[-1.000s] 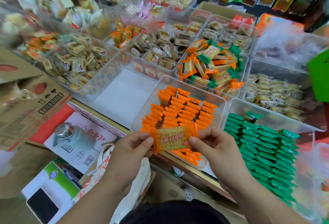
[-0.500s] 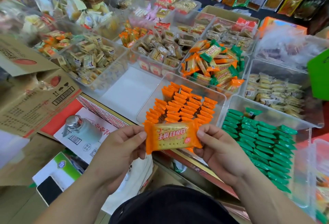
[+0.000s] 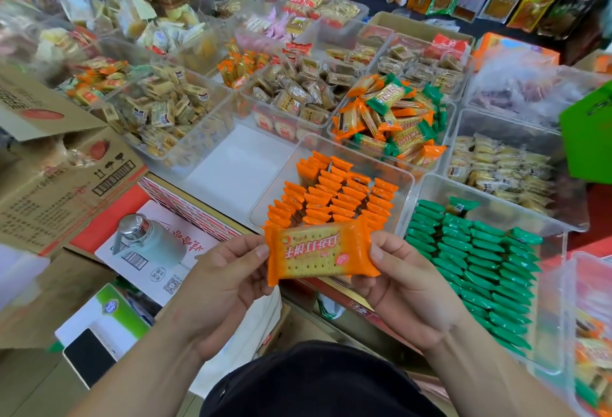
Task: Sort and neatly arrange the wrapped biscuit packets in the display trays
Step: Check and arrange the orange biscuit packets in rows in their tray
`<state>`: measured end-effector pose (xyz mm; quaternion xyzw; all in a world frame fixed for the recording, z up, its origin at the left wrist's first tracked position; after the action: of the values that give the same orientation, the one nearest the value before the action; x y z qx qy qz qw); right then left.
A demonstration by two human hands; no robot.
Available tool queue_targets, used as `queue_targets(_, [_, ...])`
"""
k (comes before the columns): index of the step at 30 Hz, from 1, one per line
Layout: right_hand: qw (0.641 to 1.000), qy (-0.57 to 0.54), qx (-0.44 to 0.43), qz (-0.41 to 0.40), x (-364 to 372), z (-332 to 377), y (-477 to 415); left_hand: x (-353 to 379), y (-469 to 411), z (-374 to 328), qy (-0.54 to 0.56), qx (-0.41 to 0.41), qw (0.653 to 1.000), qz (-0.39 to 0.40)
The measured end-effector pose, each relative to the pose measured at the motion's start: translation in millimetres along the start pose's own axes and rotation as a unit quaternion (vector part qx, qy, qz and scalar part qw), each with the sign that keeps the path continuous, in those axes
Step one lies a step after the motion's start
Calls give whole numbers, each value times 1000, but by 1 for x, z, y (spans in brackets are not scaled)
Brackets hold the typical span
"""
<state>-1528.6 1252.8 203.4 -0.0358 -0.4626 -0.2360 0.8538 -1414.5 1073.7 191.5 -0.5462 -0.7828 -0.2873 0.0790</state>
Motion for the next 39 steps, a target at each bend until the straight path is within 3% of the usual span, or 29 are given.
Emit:
queue_targets(6, [999, 9, -7, 50, 26, 3, -2, -3, -4, 12, 19, -14, 1000, -12])
queue_targets(15, [998, 2, -12, -58, -4, 1, -4, 8, 0, -9, 23, 81, 996, -6])
queue_targets(18, [995, 16, -1, -102, -12, 3, -1, 9, 4, -14, -53, 77, 995, -25])
queue_targets(21, [996, 24, 17, -79, -13, 4, -3, 11, 8, -28, -159, 87, 983, -39])
queue_targets(25, [974, 185, 72, -111, -12, 3, -8, -1, 7, -33, -237, 70, 964, -96])
queue_targets(27, [964, 206, 103, -136, -16, 0, -10, -9, 2, -29, -203, 21, 974, -102])
queue_targets(31, [975, 95, 137, -144, -17, -10, -14, -11, -6, -14, -11, -63, 996, -69])
queue_targets(33, [977, 74, 133, -148, -19, -13, -16, -9, -8, -12, 1, -72, 996, -58])
queue_targets(36, [973, 99, 127, -164, -23, -11, -18, -11, -12, -10, -51, -72, 994, -65])
queue_targets(39, [960, 158, 125, -192, -25, -4, -21, -15, -17, -18, -174, -28, 981, -82])
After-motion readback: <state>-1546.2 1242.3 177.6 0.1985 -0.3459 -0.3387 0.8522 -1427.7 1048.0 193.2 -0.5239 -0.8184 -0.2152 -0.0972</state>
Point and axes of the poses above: each hand's wrist, its own y-axis away from the middle knuckle, its own x-axis out of the palm, z = x × y, the point moved 5 cm from there along -y, towards the middle knuckle, and after that the axes turned 12 degrees about z, right-handed, at the moved point
